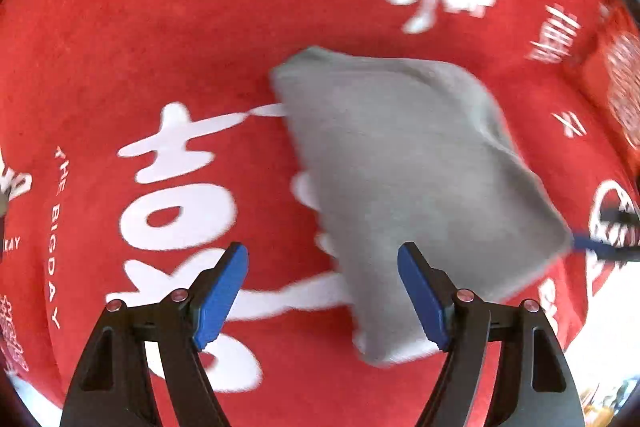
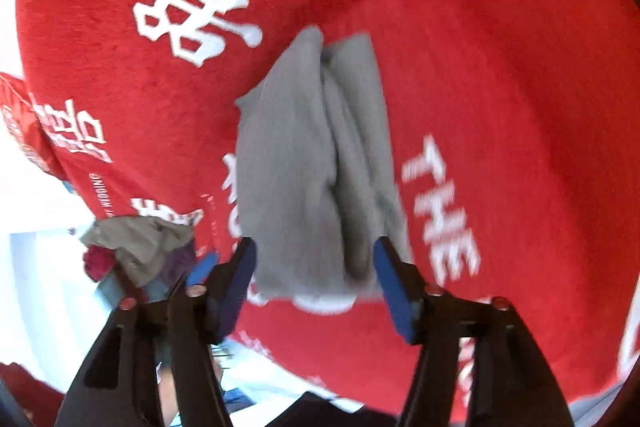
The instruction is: Fold small clothes
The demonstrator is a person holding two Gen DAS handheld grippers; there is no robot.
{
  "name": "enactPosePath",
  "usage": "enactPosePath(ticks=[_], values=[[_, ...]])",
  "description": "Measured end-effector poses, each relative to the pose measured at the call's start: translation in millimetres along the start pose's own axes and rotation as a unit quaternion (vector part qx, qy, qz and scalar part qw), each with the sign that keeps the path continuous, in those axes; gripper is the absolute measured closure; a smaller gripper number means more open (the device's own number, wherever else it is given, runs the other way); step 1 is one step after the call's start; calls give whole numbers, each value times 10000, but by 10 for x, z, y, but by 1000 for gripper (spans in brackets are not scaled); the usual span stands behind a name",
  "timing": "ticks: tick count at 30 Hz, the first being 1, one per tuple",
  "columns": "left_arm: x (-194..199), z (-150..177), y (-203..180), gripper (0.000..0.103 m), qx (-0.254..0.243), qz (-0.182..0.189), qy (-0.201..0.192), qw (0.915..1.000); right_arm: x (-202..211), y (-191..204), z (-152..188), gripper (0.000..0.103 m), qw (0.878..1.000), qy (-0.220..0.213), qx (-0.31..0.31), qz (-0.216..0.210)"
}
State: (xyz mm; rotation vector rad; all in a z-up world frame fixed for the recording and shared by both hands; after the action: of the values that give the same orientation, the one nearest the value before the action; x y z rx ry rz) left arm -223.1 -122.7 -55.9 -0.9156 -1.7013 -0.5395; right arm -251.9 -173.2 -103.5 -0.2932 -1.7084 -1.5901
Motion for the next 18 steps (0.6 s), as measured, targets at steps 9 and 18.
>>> enactPosePath(ticks=[9,18], values=[[-347,-133,28,25,272,167,255,9992,-526,-21,-52,90,9945,-359,-861,-469],[-348,232,-194,25,-792,227,581,9949,-392,-77,230,93,9967,-228,53,774]])
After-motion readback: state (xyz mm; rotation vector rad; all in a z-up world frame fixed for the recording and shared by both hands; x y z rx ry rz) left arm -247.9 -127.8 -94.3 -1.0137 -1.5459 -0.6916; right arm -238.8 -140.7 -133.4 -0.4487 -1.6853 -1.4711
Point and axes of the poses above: each gripper's, at about its wrist camera, not at the fingertips, and x roughly against the way its jaws point, y to its left, z to its underside, the point moved 9 cm from there along -x, roughly the way its jaws point, and after that the axes turned 3 degrees about z, right-handed, at the moved point
